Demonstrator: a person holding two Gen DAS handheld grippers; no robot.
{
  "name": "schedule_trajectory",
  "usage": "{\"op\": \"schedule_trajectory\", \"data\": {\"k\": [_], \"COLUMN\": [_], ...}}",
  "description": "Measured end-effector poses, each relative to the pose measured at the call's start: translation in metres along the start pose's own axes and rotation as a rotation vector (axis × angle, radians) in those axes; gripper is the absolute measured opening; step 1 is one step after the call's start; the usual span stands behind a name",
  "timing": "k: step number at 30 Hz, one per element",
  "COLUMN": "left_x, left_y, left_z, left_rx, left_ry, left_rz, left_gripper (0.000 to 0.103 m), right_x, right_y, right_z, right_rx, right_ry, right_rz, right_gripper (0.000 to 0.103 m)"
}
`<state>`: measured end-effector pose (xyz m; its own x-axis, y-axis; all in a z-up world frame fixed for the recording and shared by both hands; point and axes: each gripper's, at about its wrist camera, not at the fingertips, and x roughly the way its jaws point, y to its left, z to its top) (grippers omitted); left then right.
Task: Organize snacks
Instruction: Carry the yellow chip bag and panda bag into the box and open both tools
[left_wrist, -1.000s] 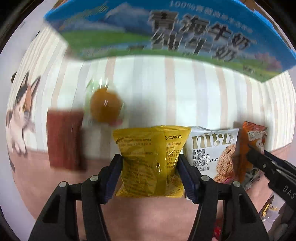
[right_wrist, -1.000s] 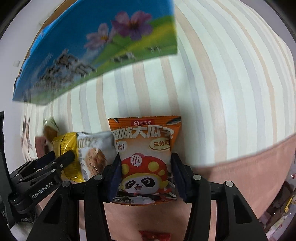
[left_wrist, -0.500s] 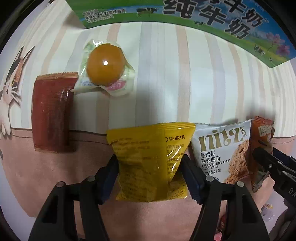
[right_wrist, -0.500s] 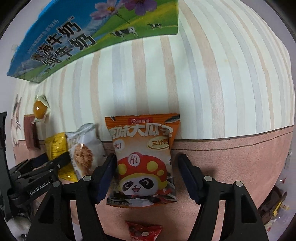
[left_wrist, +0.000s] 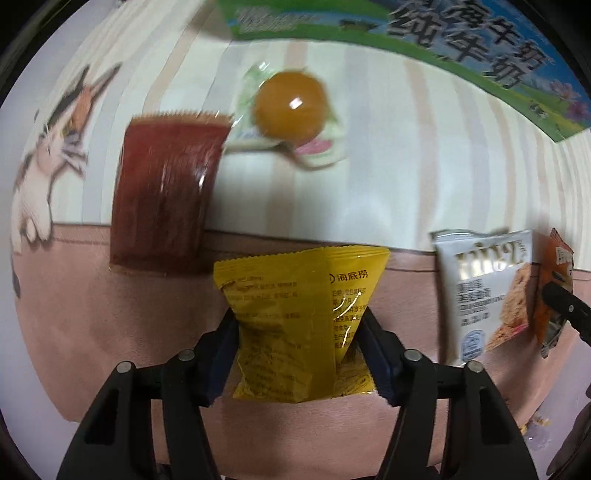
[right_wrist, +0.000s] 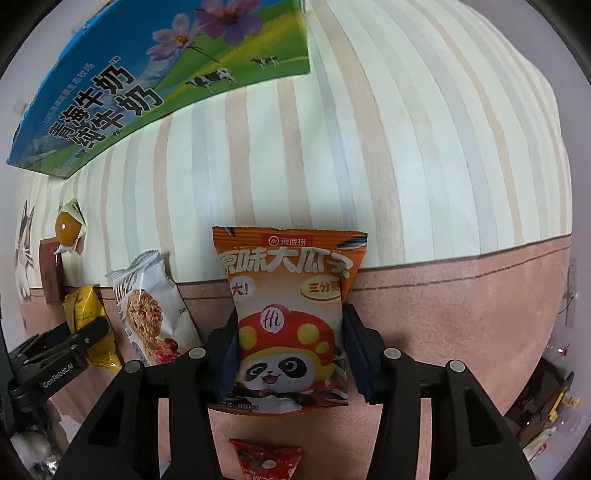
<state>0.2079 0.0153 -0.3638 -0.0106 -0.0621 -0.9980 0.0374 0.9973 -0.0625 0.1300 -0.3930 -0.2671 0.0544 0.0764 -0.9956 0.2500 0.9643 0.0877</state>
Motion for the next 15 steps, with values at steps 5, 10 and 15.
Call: {"op": "schedule_trajectory", "data": {"k": [5,10,15], "left_x": [0.009,-0.002,-0.028], "left_y": [0.003,0.001,-0.003], "left_z": [0.000,0.009,0.013], "left_rx": [-0.010,-0.002,0.009], "left_ry": [0.018,0.005,-0.013], "left_rz": [-0.006,0.005,-0.020], "left_gripper": [0.063,0.059,0.053], "right_x": [0.008,0.017,0.018], "right_y": [-0.020,-0.016,0.006], "right_z": [0.000,-0.001,-0.012], "right_rx": [0.059,0.058,-0.015], "right_ry": [0.024,0.023,-0.028], "right_rz": [0.096,0.075,-0.020], "right_gripper": [0.081,0.079,0.053]}}
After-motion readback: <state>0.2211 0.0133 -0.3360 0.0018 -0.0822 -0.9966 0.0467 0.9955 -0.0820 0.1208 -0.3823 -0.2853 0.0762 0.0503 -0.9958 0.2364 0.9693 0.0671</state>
